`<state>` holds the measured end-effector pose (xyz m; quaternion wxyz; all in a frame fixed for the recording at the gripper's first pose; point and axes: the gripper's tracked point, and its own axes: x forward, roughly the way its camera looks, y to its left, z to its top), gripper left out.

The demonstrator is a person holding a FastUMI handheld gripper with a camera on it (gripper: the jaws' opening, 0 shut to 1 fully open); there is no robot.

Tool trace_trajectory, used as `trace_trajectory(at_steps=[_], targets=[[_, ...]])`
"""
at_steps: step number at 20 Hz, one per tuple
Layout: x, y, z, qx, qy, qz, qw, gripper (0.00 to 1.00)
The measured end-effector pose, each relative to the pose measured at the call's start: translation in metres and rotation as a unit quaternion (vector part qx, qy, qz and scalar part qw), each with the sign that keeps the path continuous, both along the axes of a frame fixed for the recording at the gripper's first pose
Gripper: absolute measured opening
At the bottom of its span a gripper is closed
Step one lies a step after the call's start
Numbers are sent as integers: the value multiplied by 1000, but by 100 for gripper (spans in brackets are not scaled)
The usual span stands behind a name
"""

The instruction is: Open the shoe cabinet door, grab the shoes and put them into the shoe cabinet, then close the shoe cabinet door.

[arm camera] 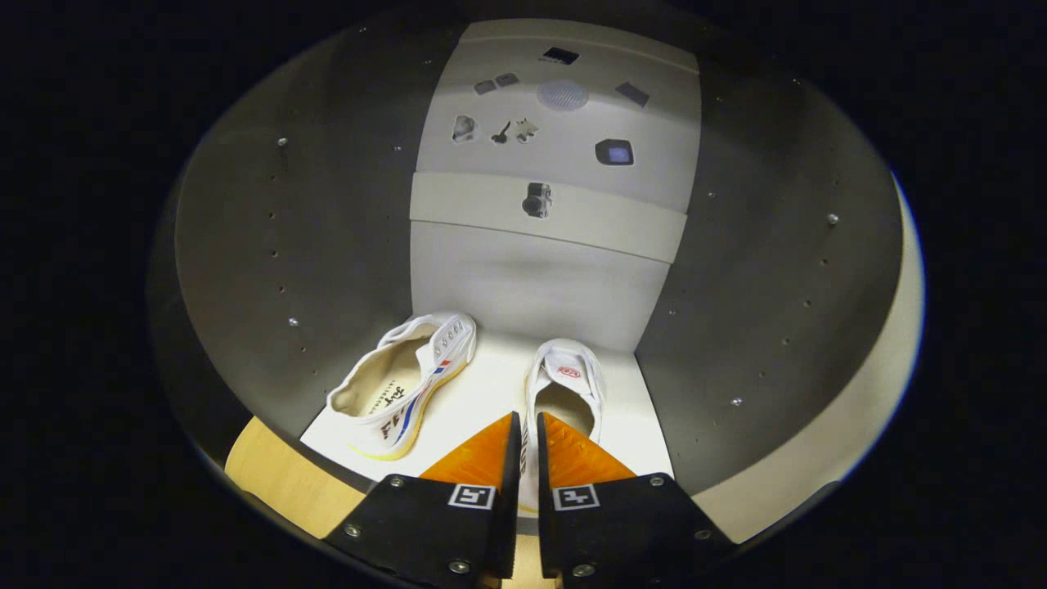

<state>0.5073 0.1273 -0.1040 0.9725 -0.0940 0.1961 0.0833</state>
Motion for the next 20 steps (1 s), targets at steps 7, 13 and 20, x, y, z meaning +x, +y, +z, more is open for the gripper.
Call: trace_trajectory(at_steps=[7, 13, 20], targets=[[-108, 4, 42, 9, -53, -7, 999, 12], [-218, 2, 67, 33, -86, -20, 996, 12], [-322, -7, 83, 70, -115, -46, 990, 15]])
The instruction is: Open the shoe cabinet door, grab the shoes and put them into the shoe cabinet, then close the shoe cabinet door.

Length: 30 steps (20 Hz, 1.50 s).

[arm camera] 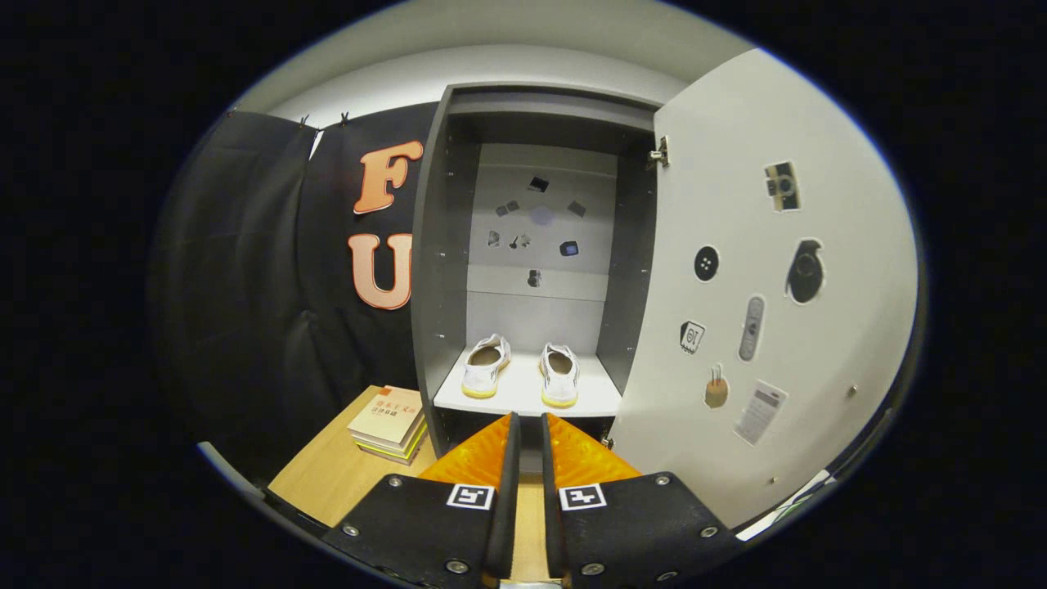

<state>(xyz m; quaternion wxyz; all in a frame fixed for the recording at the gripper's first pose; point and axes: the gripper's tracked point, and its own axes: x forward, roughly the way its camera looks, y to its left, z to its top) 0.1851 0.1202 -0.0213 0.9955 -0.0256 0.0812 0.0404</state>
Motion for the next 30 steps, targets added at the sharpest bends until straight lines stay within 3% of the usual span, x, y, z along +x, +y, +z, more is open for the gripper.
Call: trace_trajectory(at_steps=[10, 16, 23, 30], targets=[[-102, -41, -21, 25, 6, -33, 999, 30], [-137, -123, -23, 50, 9, -78, 996, 38], [-131, -216, -34, 74, 14, -108, 991, 44], [-71, -269, -45, 91, 25, -73, 993, 49]])
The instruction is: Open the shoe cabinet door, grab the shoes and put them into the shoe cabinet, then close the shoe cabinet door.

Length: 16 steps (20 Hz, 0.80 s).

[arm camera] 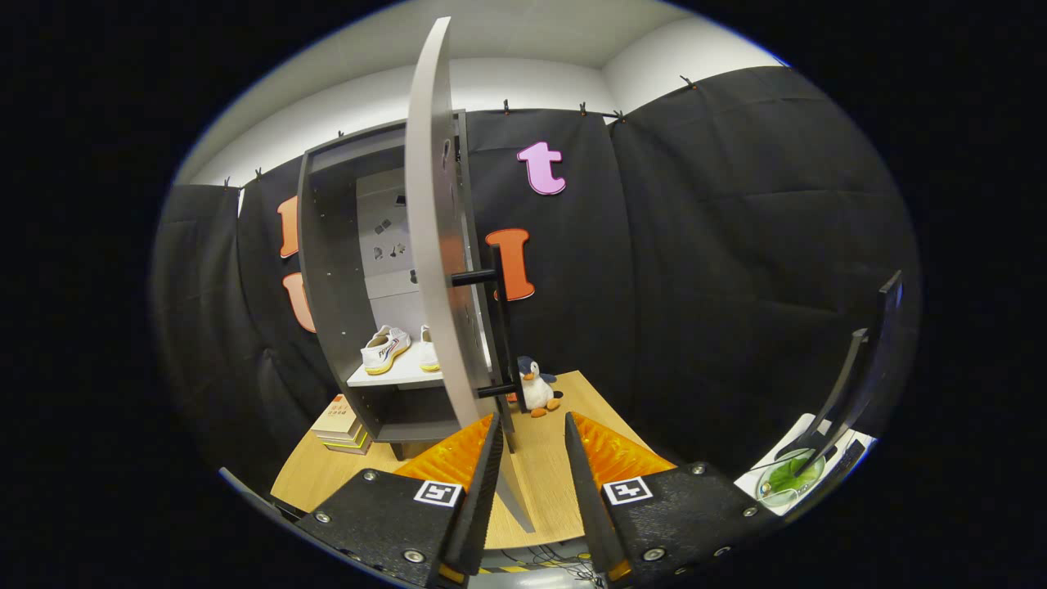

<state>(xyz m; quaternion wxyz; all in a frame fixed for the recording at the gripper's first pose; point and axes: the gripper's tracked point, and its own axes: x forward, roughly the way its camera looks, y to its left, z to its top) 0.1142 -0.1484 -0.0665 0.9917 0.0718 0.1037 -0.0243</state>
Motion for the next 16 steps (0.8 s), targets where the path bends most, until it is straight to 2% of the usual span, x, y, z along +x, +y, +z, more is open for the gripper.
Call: trace_trajectory(at_steps=[5, 13, 16], targets=[[46, -6, 0, 4, -11, 48, 999, 55], [50, 12, -3, -3, -30, 99, 995, 59], [47, 33, -4, 4, -33, 133, 991, 59]])
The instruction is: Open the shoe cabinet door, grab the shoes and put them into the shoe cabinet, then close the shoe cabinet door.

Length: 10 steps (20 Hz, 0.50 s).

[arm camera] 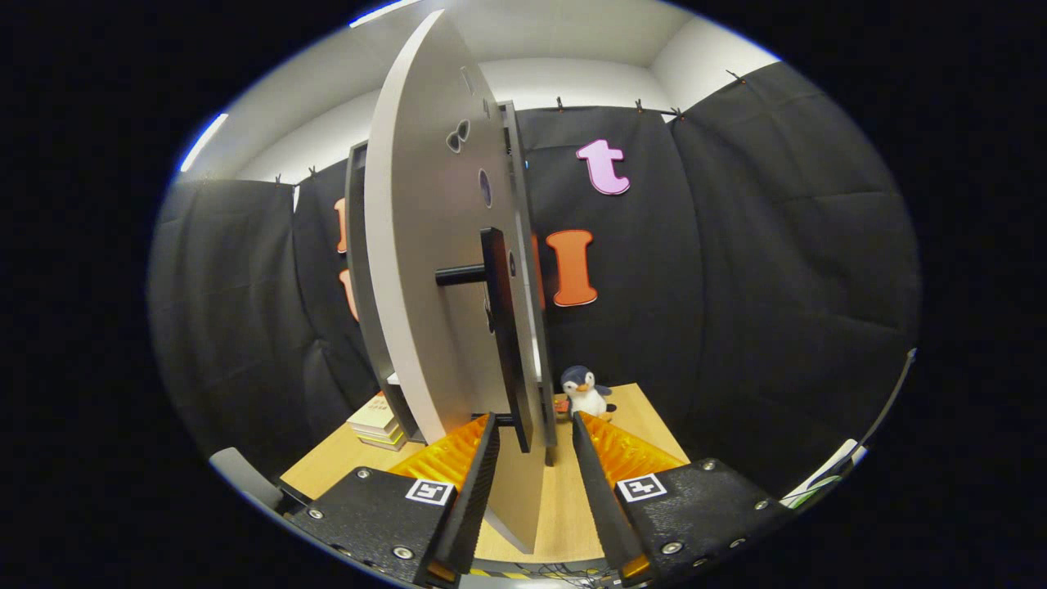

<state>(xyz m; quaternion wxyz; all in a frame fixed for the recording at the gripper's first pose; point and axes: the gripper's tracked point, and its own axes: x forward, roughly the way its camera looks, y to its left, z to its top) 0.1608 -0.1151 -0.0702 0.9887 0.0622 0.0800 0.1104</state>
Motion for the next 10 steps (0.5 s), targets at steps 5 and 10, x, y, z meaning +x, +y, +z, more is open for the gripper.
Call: trace_trajectory(at_steps=[5, 10], targets=[[-1, 46, -1, -1, -4, 57, 998, 59], [6, 92, 0, 4, -1, 107, 994, 59]])
